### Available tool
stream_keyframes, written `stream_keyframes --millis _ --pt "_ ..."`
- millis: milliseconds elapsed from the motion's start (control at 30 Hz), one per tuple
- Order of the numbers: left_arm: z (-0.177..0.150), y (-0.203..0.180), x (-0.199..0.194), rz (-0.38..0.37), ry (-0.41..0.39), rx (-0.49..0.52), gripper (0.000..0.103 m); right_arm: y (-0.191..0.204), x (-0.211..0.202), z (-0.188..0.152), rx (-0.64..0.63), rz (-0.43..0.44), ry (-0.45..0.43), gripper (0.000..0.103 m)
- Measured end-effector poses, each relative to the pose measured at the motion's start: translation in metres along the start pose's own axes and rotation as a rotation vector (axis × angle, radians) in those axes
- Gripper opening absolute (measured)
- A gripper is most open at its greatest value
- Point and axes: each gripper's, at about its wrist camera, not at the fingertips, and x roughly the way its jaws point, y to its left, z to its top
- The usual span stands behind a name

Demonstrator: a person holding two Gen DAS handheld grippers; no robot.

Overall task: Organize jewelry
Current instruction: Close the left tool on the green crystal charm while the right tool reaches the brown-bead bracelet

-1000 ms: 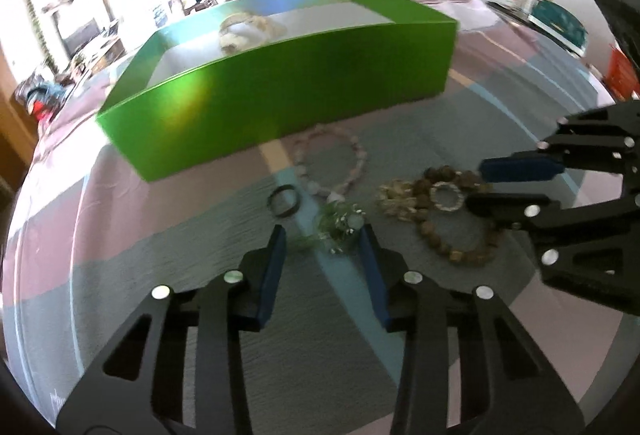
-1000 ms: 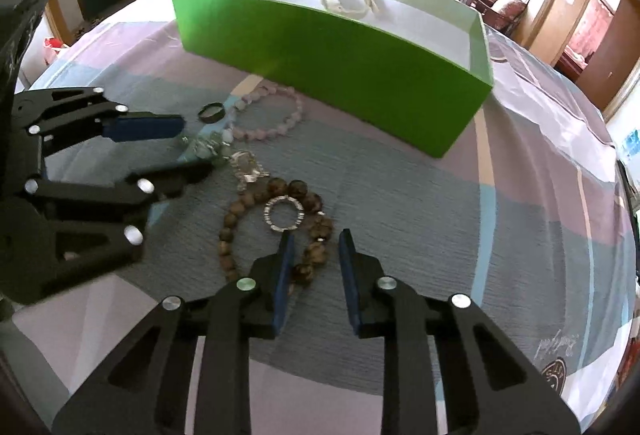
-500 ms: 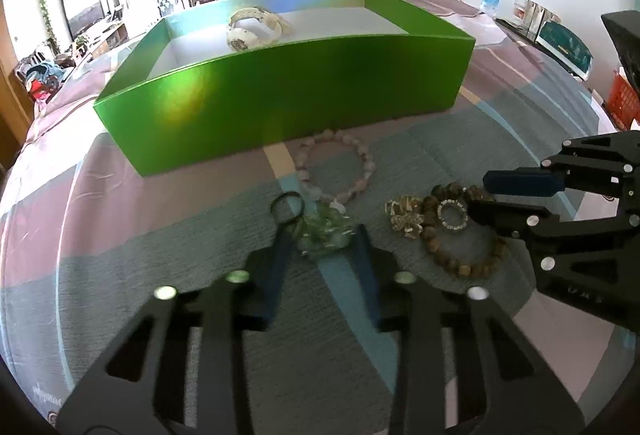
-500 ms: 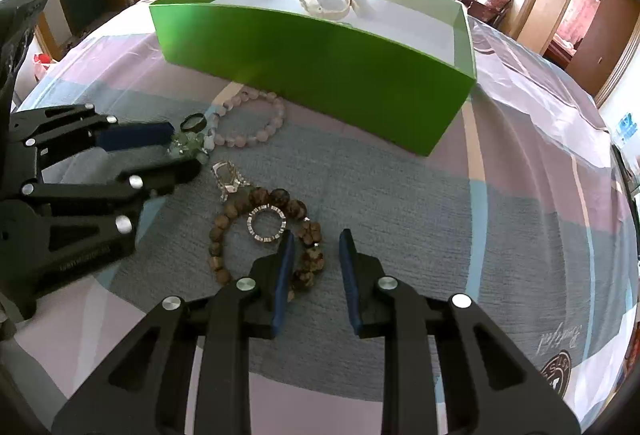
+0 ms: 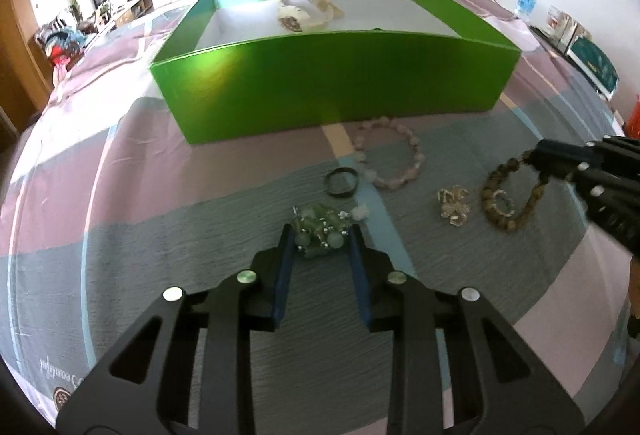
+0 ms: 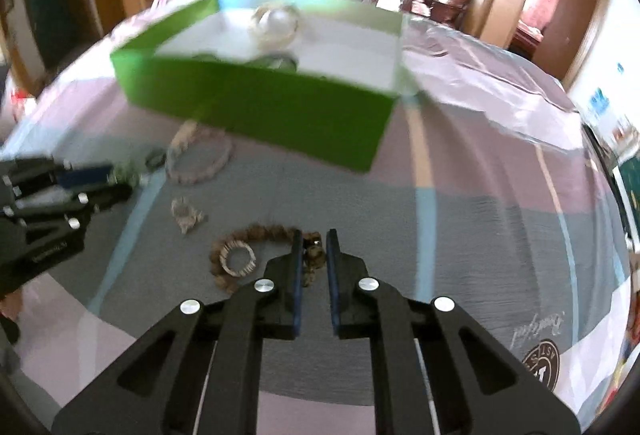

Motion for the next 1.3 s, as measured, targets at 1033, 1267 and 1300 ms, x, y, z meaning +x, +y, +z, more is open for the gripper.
stream_keyframes --millis 1033,1267,1300 --pt "0.000 0.006 0.000 0.010 -0.005 -0.020 0.049 -0.014 0.004 0.003 0.095 0.043 0.020 0.027" --pt "0.000 0.005 0.005 -0.002 -0.035 -0.011 0.052 -0.028 0.019 0.000 0.166 0.047 0.097 0.034" --pt "0.001 0.005 0.005 0.008 -0.038 -0.010 0.045 -0.028 0.019 -0.001 0.168 0.048 0.098 0.035"
